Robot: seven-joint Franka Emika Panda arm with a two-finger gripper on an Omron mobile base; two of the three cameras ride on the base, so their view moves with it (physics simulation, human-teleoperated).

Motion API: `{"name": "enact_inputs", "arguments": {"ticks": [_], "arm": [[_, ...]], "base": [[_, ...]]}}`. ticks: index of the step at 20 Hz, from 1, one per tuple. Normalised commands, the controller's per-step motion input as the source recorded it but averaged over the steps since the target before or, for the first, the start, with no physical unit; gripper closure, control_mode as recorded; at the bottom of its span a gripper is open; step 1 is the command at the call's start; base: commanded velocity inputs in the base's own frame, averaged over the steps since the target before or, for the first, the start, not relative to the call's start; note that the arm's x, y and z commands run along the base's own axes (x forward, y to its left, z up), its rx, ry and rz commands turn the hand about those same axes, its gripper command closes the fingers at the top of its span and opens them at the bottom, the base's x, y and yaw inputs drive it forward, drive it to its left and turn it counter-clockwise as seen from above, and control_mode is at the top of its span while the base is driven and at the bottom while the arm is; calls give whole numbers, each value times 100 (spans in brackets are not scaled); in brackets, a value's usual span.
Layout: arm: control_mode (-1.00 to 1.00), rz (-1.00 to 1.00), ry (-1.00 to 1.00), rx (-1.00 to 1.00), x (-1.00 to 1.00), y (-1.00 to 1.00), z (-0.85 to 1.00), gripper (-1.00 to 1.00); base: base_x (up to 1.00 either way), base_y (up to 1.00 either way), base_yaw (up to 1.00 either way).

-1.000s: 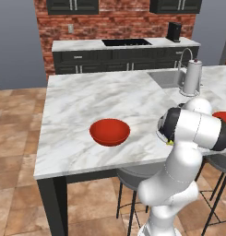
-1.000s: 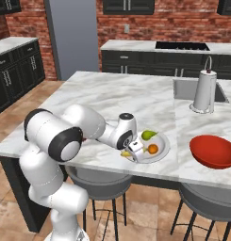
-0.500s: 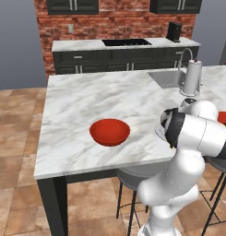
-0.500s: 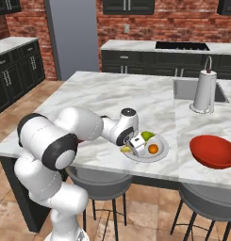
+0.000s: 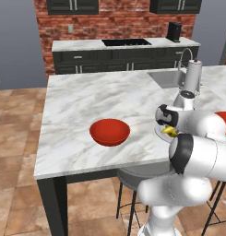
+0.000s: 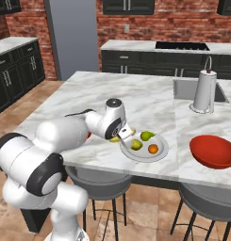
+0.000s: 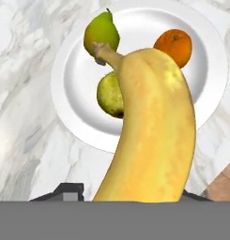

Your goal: Take the fruits from the plate on the dining counter and place two fruits in each bowl.

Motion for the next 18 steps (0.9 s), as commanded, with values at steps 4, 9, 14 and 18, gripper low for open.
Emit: {"name": "enact_inputs", "arguments": {"ticks": [4, 9, 14, 18], "arm": [[-100, 2, 0, -1, 22, 78, 45, 100], [-100, 6, 0, 0, 10, 74, 37, 100], [-100, 7, 0, 5, 13, 74, 14, 100], [-100, 7, 0, 4, 19, 73, 1, 100]], "base": [[0, 0, 0], [0, 0, 0], [0, 0, 0], [0, 0, 0]]}}
